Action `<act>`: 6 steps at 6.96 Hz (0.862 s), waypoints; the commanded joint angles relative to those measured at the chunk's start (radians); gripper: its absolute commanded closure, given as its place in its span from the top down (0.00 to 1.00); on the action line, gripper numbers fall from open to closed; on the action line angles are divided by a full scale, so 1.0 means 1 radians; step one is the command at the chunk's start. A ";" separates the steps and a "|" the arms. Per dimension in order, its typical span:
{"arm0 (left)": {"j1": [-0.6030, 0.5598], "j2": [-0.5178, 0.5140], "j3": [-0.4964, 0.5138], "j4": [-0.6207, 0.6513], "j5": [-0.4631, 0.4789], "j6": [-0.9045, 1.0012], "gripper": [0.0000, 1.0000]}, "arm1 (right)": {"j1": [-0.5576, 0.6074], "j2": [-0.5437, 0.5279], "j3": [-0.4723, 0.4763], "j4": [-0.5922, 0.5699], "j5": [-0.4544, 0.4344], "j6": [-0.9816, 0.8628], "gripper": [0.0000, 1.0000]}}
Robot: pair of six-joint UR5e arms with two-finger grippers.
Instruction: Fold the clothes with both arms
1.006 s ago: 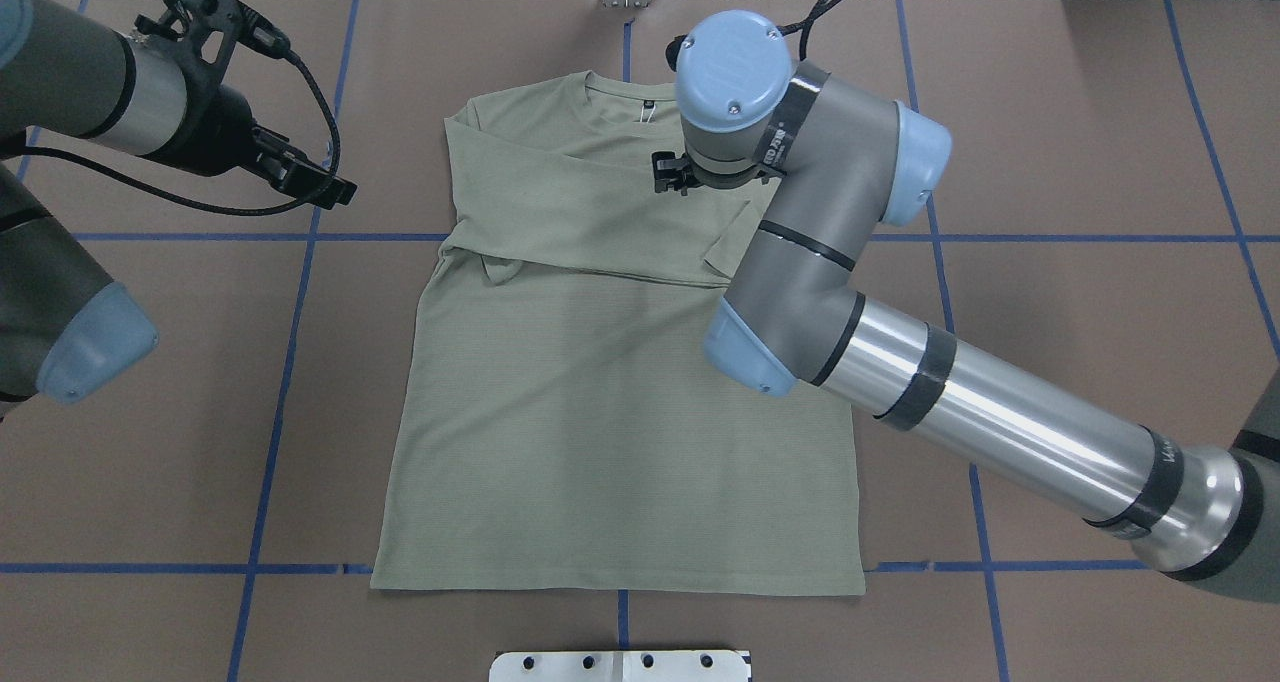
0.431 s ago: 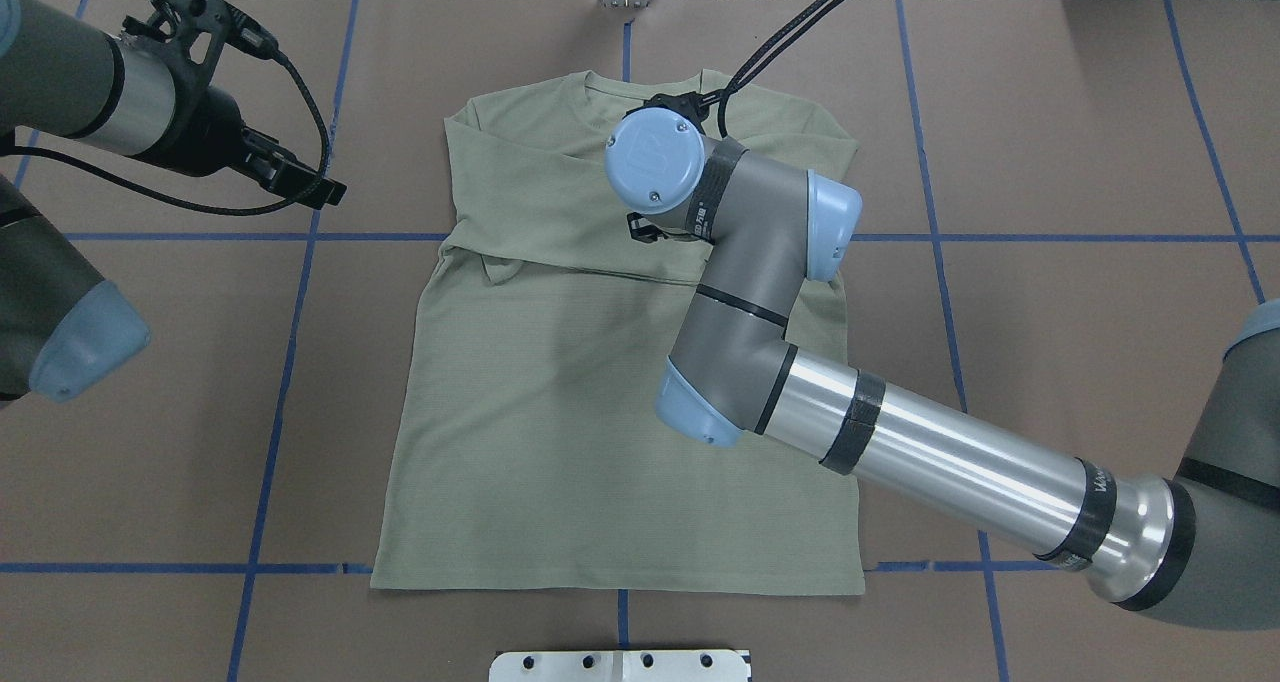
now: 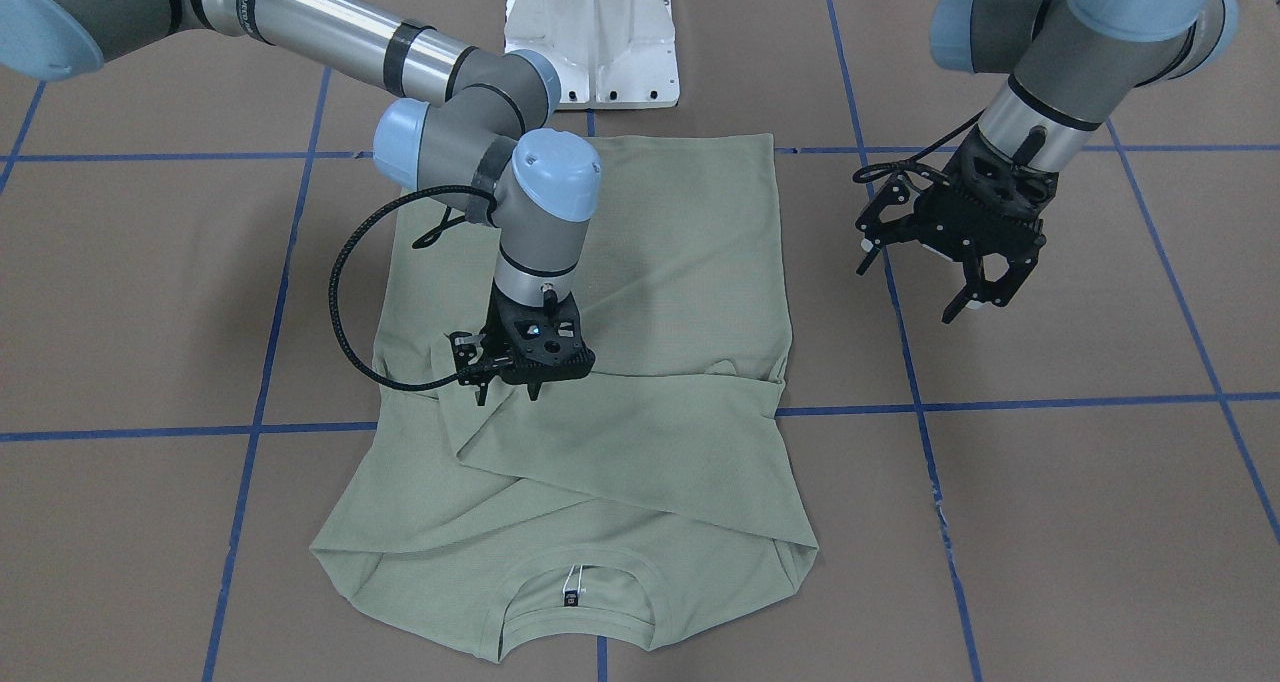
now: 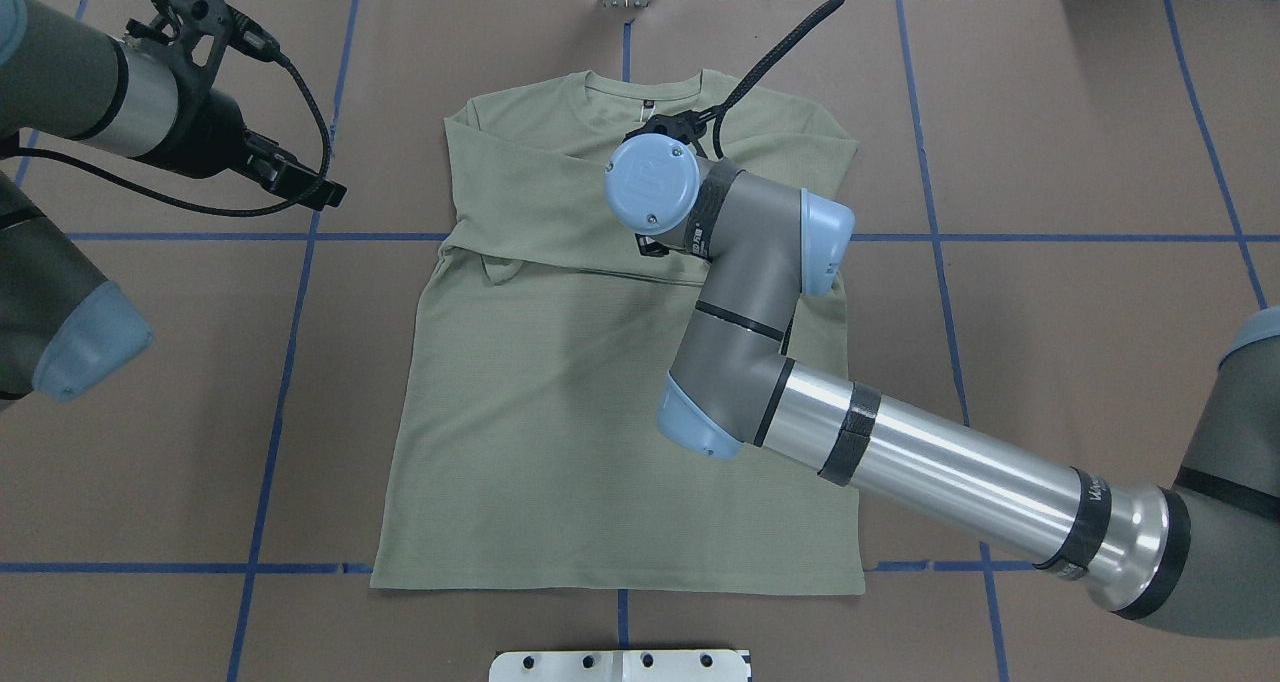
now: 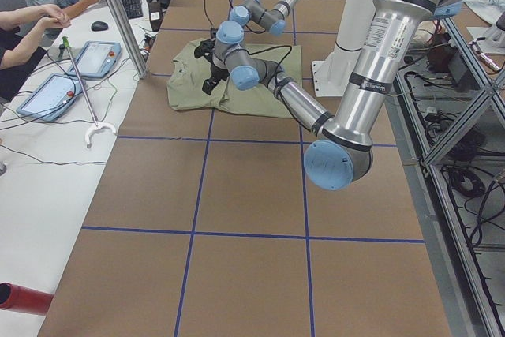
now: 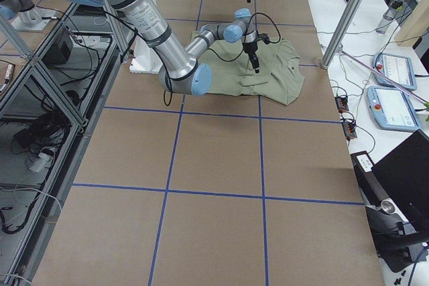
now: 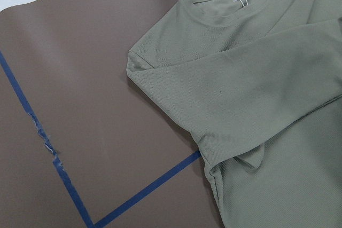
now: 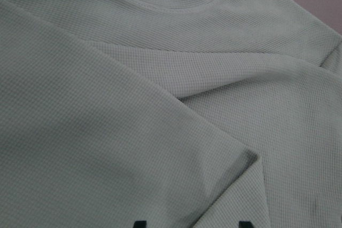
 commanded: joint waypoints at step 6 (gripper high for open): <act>0.002 0.001 0.005 0.000 0.001 -0.002 1.00 | -0.016 -0.005 -0.010 0.000 -0.005 -0.003 0.51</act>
